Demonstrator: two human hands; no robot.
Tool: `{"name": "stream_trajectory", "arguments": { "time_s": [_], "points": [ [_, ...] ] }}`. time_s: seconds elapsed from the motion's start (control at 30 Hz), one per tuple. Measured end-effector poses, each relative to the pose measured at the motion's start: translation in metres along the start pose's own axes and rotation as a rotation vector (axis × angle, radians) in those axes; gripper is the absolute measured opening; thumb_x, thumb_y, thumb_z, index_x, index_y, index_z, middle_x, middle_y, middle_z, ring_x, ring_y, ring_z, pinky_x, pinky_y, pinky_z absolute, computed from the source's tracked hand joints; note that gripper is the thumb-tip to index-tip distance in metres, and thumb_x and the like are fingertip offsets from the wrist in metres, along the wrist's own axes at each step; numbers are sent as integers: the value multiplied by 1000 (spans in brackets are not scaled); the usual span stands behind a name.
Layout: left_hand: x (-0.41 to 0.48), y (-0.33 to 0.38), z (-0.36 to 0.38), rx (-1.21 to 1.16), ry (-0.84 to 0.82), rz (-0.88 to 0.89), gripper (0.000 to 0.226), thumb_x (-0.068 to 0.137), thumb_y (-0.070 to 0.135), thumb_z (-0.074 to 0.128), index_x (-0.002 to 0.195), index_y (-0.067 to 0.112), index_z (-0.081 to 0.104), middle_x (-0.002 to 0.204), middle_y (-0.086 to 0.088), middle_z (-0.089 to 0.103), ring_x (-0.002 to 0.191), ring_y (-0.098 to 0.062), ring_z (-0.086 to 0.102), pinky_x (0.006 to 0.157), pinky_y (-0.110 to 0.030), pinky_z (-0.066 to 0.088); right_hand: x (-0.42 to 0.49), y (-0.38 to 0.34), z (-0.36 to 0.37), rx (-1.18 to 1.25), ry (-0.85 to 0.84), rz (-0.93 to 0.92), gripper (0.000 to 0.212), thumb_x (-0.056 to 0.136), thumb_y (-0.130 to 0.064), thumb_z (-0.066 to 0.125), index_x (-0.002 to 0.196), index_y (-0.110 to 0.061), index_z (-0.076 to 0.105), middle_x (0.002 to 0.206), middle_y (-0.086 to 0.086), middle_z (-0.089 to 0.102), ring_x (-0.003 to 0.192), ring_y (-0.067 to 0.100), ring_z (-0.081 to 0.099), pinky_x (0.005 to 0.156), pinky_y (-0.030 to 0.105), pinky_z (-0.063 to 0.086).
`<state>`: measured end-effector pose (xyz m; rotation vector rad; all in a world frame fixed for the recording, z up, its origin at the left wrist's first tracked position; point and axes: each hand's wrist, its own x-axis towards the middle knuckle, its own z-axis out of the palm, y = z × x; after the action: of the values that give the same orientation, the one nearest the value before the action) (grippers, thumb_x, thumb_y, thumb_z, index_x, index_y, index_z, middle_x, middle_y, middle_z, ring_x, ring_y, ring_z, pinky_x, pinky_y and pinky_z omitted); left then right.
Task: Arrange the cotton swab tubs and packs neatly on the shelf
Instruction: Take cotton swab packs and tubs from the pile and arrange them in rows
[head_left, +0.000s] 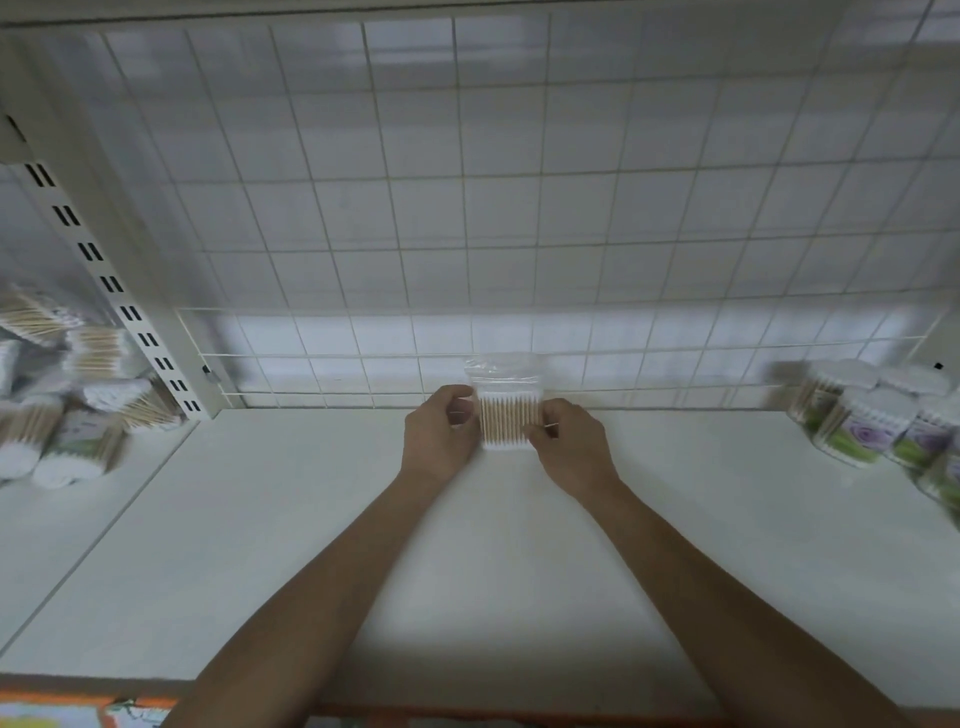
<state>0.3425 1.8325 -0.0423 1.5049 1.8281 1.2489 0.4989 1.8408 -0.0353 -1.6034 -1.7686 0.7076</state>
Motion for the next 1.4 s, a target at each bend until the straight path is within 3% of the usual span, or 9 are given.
{"name": "stream_trajectory", "arguments": {
  "time_s": [0.13,0.23,0.37,0.5,0.77,1.13,1.23,1.3,1.4],
  "points": [
    [-2,1,-3,27,-25,-15,36,82,4,59,116,16,62,95,5,66,81,-5,59,69,5,35,2,0,9,24,19,14,32,87,-18,62,115,-9,52,116,9,58,97,22,61,83,27,44],
    [-5,3,-2,26,-68,-27,41,77,5,63,115,20,61,104,8,66,97,-6,58,85,-10,38,2,-3,11,47,-25,32,52,88,-19,61,133,-6,38,128,11,52,112,26,56,94,33,44],
    [-8,6,0,17,-144,6,40,76,10,62,112,26,59,105,11,66,98,-10,61,82,-21,47,3,-9,12,71,-119,-26,42,91,-12,53,129,-8,36,120,7,56,109,27,56,76,25,39],
    [-7,9,4,98,-208,2,46,79,14,61,124,20,51,110,0,66,102,-20,60,88,-31,48,4,-13,16,84,-155,-25,59,92,-11,50,143,-10,22,129,10,53,115,28,53,83,24,39],
    [-5,11,4,139,-228,-39,42,81,17,60,122,18,51,107,-2,65,99,-22,60,82,-28,47,2,-16,15,24,-130,-45,46,94,-11,49,135,-5,31,122,17,57,109,33,55,72,22,34],
    [-9,15,2,149,-251,-45,46,82,12,58,126,17,45,102,-1,61,96,-23,58,78,-27,44,-2,-18,14,-3,-154,-8,47,94,-14,50,134,-4,27,121,17,56,107,33,56,71,24,36],
    [-11,15,-2,177,-258,-42,45,80,8,56,123,16,44,105,-3,63,97,-25,59,82,-32,48,-6,-17,14,-44,-96,26,52,92,-18,53,133,1,27,128,19,50,113,33,51,77,29,39],
    [-11,12,-5,203,-239,-22,43,76,4,52,117,14,45,108,-4,63,100,-28,59,85,-38,49,-13,-16,11,-110,10,8,56,91,-20,54,136,2,28,133,19,46,121,33,44,92,33,37],
    [-12,8,-12,276,-183,11,45,77,1,49,121,4,43,123,-13,57,116,-31,51,93,-41,44,-26,-20,4,-134,203,-102,45,88,-16,58,127,-3,41,124,13,51,117,29,44,97,33,36]
  ]
}}
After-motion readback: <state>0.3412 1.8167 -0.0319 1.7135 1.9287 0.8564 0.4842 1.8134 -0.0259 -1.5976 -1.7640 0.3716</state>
